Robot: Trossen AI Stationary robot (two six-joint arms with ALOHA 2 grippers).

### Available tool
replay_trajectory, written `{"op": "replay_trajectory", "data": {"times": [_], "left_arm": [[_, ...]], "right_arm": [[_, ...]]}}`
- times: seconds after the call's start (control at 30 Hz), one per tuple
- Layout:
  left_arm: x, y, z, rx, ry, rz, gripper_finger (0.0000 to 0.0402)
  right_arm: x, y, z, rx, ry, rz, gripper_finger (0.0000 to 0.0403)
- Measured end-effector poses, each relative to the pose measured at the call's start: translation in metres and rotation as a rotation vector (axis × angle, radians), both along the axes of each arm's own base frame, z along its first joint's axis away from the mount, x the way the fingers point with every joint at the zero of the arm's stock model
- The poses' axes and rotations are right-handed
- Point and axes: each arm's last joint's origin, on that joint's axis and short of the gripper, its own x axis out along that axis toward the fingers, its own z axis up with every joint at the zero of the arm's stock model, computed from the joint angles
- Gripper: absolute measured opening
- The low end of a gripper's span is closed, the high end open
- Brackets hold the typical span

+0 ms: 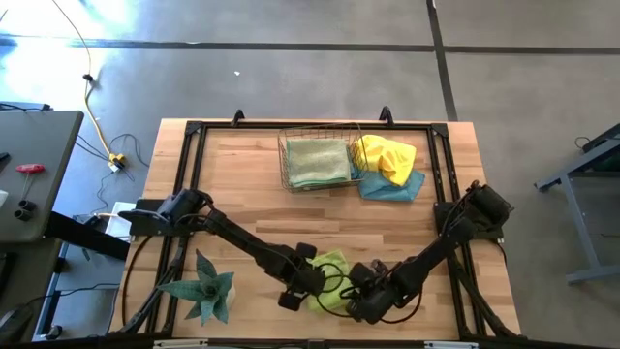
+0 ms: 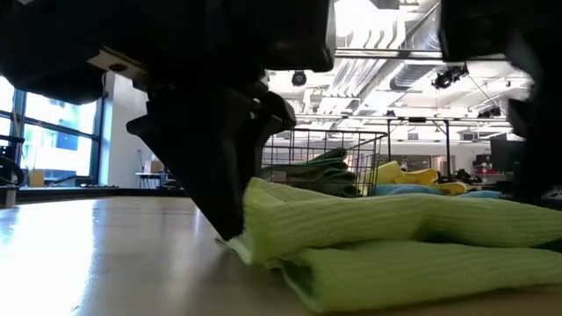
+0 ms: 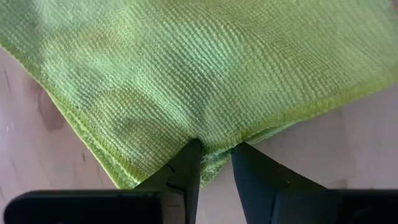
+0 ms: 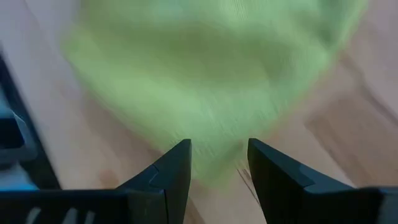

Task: Fold microfiber towels
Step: Fold the green towel

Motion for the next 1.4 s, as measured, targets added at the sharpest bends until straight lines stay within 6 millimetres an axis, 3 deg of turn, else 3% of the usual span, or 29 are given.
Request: {"op": "replay_trajectory", "data": {"times": [0.17,0.43,0.8,0.97,1.1,1.23,1.4], "left_arm": [[0.002,-0.001,0.001,-0.006,-0.016,-0.004,0.0081],[0.003,0.003,0.001,-0.007,-0.018,0.005,0.0081],[0.006,0.011,0.001,-0.052,-0.004,0.007,0.0081],[0.004,0.009,0.007,-0.114,0.01,0.02,0.0081],[0.0,0.006,0.031,-0.14,-0.052,0.024,0.0081],[0.0,0.005,0.047,-0.124,-0.122,0.022,0.0081],[0.005,0.009,0.044,-0.052,-0.17,0.022,0.0081]], "right_arm": [[0.015,0.005,0.021,-0.012,-0.225,-0.048,0.0151],[0.027,0.016,-0.016,0.096,-0.187,-0.049,0.0151],[0.017,0.012,-0.023,0.001,-0.019,0.143,0.0151],[0.014,0.008,-0.011,-0.038,-0.026,0.202,0.0151],[0.009,0.005,0.012,-0.053,-0.067,0.207,0.0151],[-0.001,0.003,0.024,-0.031,-0.054,0.119,0.0151],[-0.024,0.025,0.025,0.155,-0.098,-0.207,0.0151]]}}
